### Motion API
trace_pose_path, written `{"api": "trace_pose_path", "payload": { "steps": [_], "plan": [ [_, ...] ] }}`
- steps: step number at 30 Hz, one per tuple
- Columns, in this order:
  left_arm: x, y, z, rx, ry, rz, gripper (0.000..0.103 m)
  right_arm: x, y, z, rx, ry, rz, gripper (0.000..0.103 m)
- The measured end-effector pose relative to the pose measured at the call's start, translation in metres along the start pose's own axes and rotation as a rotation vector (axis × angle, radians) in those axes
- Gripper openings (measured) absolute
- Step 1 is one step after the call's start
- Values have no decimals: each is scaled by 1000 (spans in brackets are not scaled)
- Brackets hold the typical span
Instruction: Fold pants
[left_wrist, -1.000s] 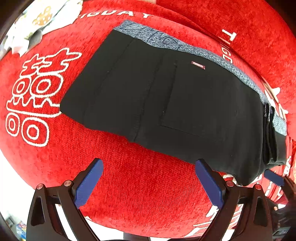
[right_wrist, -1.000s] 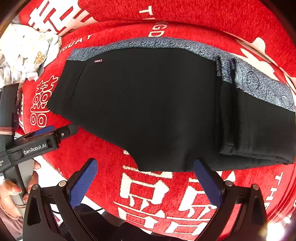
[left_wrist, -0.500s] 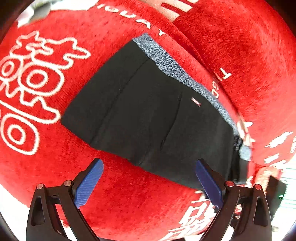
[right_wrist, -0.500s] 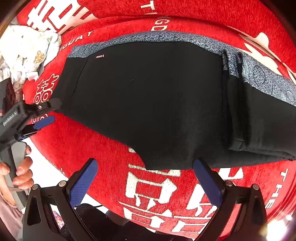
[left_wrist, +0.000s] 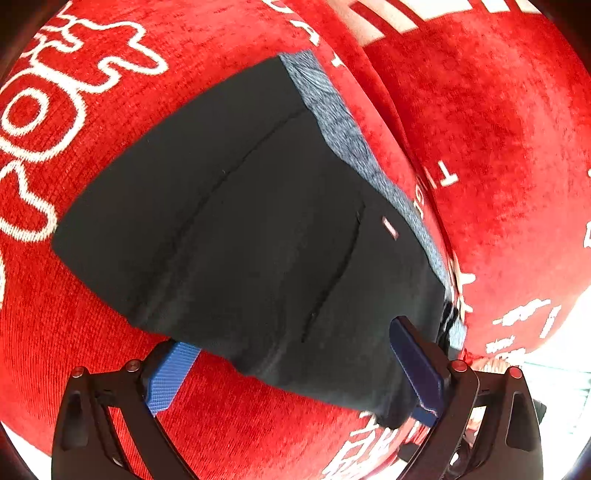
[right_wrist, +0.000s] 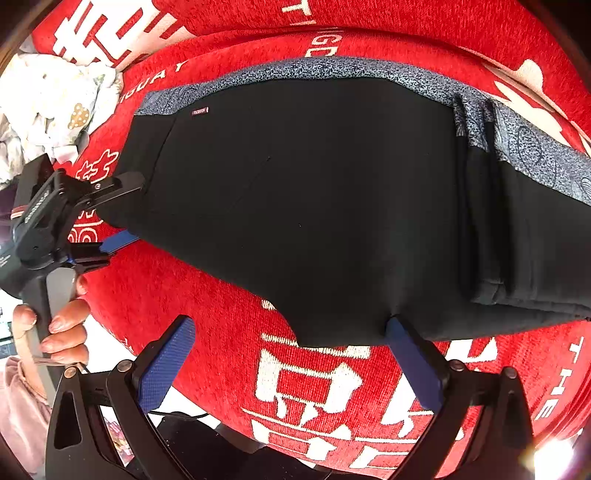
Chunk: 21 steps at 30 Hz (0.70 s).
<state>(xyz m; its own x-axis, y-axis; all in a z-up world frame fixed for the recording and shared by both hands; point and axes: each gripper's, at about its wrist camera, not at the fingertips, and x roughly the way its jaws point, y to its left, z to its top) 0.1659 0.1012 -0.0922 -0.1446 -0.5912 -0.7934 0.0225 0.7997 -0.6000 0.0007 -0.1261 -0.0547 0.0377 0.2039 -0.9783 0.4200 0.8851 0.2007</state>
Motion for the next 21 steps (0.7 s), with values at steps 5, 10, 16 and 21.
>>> {"api": "trace_pose_path", "payload": {
  "steps": [5,10,16,21],
  "plan": [
    [-8,-23,-1,27,-71,65,100,-11,2,8,4,-23,15,103],
    [-9,-59,-9,226,-124,202,99,-30,14,32,-30,-86,15,103],
    [4,-45,-4,209,-137,350,42,-45,32,80,-95,-131,45,103],
    [13,-90,-42,603,-236,635,39,-59,61,128,-153,-120,137,103]
  ]
}}
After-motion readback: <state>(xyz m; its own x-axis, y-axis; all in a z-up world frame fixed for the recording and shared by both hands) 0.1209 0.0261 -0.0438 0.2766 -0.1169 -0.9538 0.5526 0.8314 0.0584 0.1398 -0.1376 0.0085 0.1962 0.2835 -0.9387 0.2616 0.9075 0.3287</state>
